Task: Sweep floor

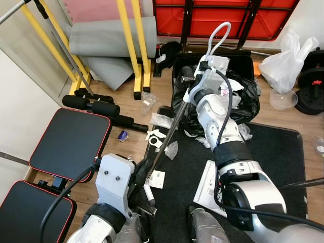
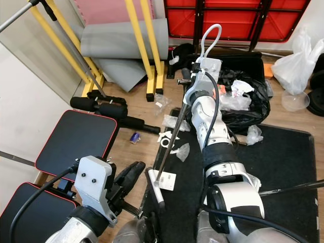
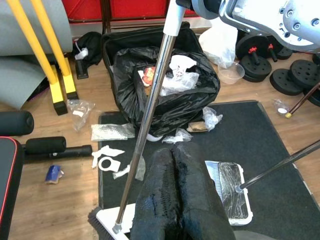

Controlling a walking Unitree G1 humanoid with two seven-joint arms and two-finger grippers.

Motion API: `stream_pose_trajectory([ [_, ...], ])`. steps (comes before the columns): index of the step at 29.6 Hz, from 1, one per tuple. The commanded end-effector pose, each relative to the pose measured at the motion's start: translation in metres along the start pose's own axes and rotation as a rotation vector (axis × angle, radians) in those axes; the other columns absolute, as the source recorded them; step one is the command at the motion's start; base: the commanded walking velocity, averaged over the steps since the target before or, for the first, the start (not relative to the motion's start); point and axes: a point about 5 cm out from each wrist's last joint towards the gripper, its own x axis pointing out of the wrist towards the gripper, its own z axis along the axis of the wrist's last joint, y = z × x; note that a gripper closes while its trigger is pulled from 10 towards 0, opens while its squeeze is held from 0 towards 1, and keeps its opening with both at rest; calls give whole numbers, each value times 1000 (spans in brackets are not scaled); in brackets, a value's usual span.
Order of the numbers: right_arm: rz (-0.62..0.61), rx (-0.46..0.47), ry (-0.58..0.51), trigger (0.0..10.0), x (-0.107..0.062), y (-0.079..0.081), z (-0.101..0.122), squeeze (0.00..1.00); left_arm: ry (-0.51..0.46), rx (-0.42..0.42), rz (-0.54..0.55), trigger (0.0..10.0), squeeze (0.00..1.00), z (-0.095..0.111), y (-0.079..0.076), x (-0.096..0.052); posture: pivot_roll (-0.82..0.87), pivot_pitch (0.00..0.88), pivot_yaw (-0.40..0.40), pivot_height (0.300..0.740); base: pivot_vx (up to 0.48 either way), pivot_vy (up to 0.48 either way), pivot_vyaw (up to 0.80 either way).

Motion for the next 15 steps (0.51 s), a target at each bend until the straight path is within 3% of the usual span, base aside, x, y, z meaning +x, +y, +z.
stream_pose_trajectory([
  [1,-38,-63,79,10000,-3,-13,-9,0,30,-13,-1,10000,0,-4,-1,-1,-56,300,4,740,0,0,0],
  [6,-49,-101,65,10000,-3,-20,0,0,31,-15,-2,10000,0,-4,-1,-1,-64,293,6,740,0,0,0],
  [7,-68,-160,40,10000,-5,-25,12,0,31,-17,-3,10000,0,-5,-1,0,-76,284,5,740,0,0,0],
  [9,-68,-160,40,10000,-5,-25,12,0,31,-17,-3,10000,0,-5,-1,0,-76,284,5,740,0,0,0],
  [10,-78,-203,6,10000,-7,-27,23,0,31,-18,-4,10000,0,-5,0,1,-78,283,2,740,0,0,0],
  [15,8,-236,-113,10000,-16,-14,42,0,28,-19,-5,10000,0,-5,1,4,-84,284,3,740,0,0,0],
])
